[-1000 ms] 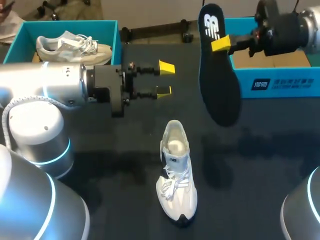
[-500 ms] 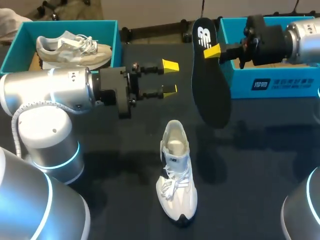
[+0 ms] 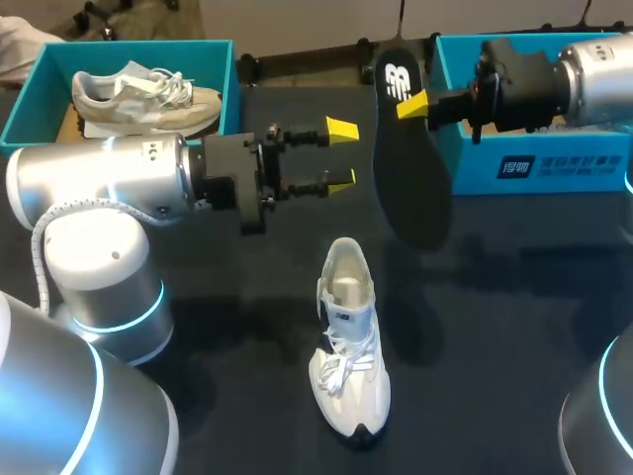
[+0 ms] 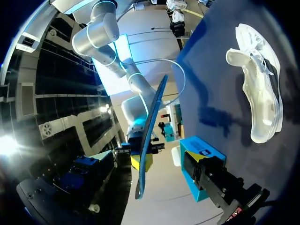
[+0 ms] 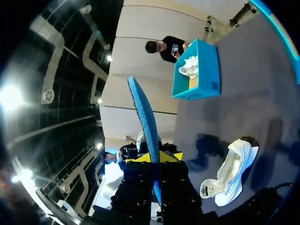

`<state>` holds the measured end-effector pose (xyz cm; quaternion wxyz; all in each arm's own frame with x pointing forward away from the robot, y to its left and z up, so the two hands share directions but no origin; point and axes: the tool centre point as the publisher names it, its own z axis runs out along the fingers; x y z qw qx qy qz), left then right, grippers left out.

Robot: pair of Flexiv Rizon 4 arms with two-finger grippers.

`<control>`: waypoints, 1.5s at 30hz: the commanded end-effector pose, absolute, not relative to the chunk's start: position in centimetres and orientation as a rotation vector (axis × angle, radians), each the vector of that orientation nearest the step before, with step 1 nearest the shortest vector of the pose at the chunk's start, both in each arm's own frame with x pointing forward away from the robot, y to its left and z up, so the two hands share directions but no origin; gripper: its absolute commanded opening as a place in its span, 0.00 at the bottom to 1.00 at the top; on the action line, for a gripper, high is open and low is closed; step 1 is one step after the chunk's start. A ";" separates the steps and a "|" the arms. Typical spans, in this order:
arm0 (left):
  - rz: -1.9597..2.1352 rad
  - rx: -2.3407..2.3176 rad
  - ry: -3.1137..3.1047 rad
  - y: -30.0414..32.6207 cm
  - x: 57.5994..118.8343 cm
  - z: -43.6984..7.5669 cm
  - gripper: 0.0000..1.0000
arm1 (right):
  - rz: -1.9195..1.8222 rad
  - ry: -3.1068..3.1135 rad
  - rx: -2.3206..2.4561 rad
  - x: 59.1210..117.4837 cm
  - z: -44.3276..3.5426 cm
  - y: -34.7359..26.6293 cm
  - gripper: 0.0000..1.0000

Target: Take the shoe out of the shoebox, open the shoe tongue, remove and reinsert the insole, then place the shoe into the shoebox

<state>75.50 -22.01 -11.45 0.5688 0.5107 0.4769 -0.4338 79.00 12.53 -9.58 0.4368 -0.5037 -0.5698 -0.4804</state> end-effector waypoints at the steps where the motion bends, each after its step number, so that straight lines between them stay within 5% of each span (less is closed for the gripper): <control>1: -1.024 1.193 1.117 -22.8 76.3 -11.8 1.00 | -1.186 -1.394 -1.262 79.7 -10.4 13.0 0.00; 25: -0.981 1.176 1.175 -24.9 79.5 -14.0 1.00 | -1.210 -1.295 -1.351 81.0 -12.6 13.1 0.00; 31: -0.989 1.178 1.166 -25.5 79.4 -13.9 0.90 | -1.210 -1.295 -1.351 81.0 -12.6 13.1 0.00; 37: -0.991 1.192 1.145 -26.2 79.0 -13.6 0.62 | -1.210 -1.295 -1.351 81.0 -12.6 13.1 0.00; 45: -0.985 1.195 1.135 -26.4 78.8 -13.5 0.48 | -1.210 -1.295 -1.351 81.0 -12.6 13.1 0.00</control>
